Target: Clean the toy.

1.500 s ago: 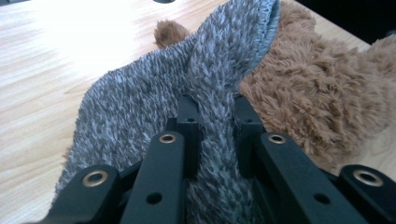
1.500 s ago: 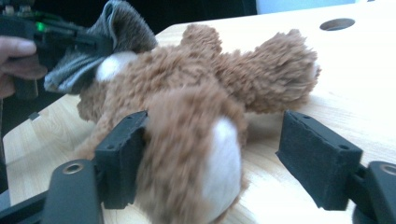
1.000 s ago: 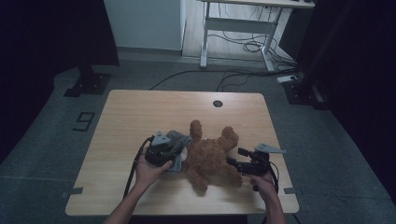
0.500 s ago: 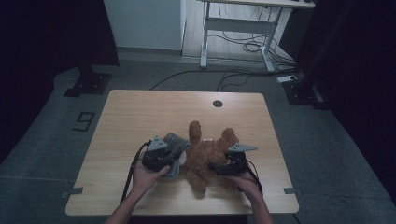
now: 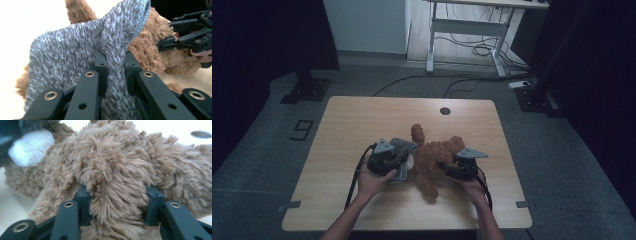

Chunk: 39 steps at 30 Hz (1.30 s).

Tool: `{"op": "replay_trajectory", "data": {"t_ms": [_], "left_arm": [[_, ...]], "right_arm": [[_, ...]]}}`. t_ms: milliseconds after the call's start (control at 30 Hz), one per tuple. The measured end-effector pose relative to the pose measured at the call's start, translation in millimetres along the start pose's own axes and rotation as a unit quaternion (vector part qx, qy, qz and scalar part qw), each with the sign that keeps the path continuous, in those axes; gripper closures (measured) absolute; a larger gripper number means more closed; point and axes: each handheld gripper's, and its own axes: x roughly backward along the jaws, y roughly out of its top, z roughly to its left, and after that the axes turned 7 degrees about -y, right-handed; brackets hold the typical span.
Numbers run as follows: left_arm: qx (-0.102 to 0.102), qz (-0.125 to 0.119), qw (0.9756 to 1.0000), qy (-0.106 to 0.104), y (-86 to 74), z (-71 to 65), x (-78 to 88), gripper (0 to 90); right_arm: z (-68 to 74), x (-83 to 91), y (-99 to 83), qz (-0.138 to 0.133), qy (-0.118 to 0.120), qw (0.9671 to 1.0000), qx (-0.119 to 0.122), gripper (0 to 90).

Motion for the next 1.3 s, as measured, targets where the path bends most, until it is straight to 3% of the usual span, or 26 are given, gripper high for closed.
{"op": "replay_trajectory", "data": {"t_ms": [33,67,100,133,167,233,267,300,400,433,567,733,800,867,967,1000,1033,1067,1100,1133,1167,1200,1233,1267,1300], "left_arm": [[-0.016,0.004,0.9997,0.017,12.4,-2.5,-0.8,77.5],[-0.016,0.004,0.9997,0.017,12.4,-2.5,-0.8,77.5],[-0.022,0.003,0.9994,0.025,26.8,-2.5,-1.3,77.5],[-0.022,0.003,0.9994,0.025,26.8,-2.5,-1.3,77.5],[-0.022,-0.002,0.9994,0.027,42.1,0.0,-3.5,77.5],[-0.017,-0.002,0.9995,0.026,56.9,3.9,-12.2,77.4],[-0.017,-0.002,0.9995,0.026,56.9,3.9,-12.2,77.3],[-0.009,0.015,0.9995,0.027,63.0,7.8,-26.2,77.2],[0.008,0.035,0.9992,0.018,60.8,11.6,-40.4,77.1],[0.016,0.062,0.9978,0.018,50.3,15.3,-55.5,77.1],[0.036,0.044,0.9984,0.004,34.8,20.7,-52.3,77.1],[0.030,0.041,0.9987,0.007,26.6,19.9,-40.2,77.3],[0.012,0.036,0.9989,0.028,24.0,14.8,-32.2,77.5],[0.005,0.033,0.9991,0.028,24.8,11.3,-30.3,77.7],[-0.026,0.011,0.9995,0.015,35.4,-14.6,-30.5,77.7],[-0.026,0.011,0.9995,0.015,35.4,-14.6,-30.5,77.7],[-0.044,0.000,0.9990,0.004,41.1,-30.6,-34.9,77.6],[-0.044,0.000,0.9990,0.004,41.1,-30.6,-34.9,77.6],[-0.064,-0.002,0.9979,-0.007,47.3,-50.2,-45.3,77.6],[-0.064,-0.002,0.9979,-0.007,47.3,-50.2,-45.3,77.6],[-0.078,0.006,0.9967,-0.020,53.3,-66.4,-60.4,77.6],[-0.078,0.006,0.9967,-0.020,53.3,-66.4,-60.4,77.6],[-0.077,0.021,0.9962,-0.035,58.1,-78.3,-82.2,77.5],[-0.077,0.021,0.9962,-0.035,58.1,-78.3,-82.2,77.5],[-0.066,0.034,0.9964,-0.041,58.3,-83.5,-99.7,77.5]], "right_arm": [[-2.6,-0.4,2.2,-0.011,-0.013,0.9997,0.014,52.3],[-4.1,-0.3,2.4,-0.015,-0.021,0.9995,0.019,52.3],[-6.2,0.1,1.9,-0.016,-0.027,0.9993,0.020,52.3],[-6.2,0.1,1.9,-0.016,-0.027,0.9993,0.020,52.3],[-12.7,0.4,-1.5,-0.021,-0.029,0.9993,0.009,52.3],[-16.5,0.6,-4.5,-0.028,-0.021,0.9994,0.007,52.2],[-16.5,0.6,-4.5,-0.028,-0.021,0.9994,0.007,52.2],[-17.7,0.2,-6.7,-0.035,-0.017,0.9992,0.010,52.1],[-18.1,0.8,-8.5,-0.038,-0.012,0.9992,0.010,51.7],[-18.6,1.1,-9.1,-0.037,-0.009,0.9992,0.010,51.4],[-18.7,1.9,-11.1,-0.036,0.001,0.9992,0.014,50.2],[-17.8,4.8,-15.1,-0.038,0.011,0.9991,0.014,49.8],[-16.5,6.3,-18.8,-0.040,0.013,0.9991,0.010,50.3],[-16.0,7.5,-20.0,-0.041,0.014,0.9990,0.008,50.7],[-16.9,8.0,-21.4,-0.042,0.018,0.9989,0.004,50.8],[-16.9,8.0,-21.4,-0.042,0.018,0.9989,0.004,50.8],[-17.4,8.2,-21.7,-0.040,0.020,0.9990,0.000,50.7],[-17.4,8.2,-21.7,-0.040,0.020,0.9990,0.000,50.7],[-17.0,8.5,-21.7,-0.040,0.020,0.9990,-0.001,50.6],[-16.6,8.7,-21.8,-0.039,0.021,0.9990,-0.001,50.6],[-16.0,8.8,-21.9,-0.040,0.021,0.9990,-0.003,50.6],[-16.0,8.8,-21.9,-0.040,0.021,0.9990,-0.003,50.6],[-15.3,9.2,-22.2,-0.039,0.020,0.9991,-0.001,50.5],[-15.3,9.2,-22.2,-0.039,0.020,0.9991,-0.001,50.5],[-14.9,9.3,-22.3,-0.038,0.021,0.9990,-0.001,50.5]]}}
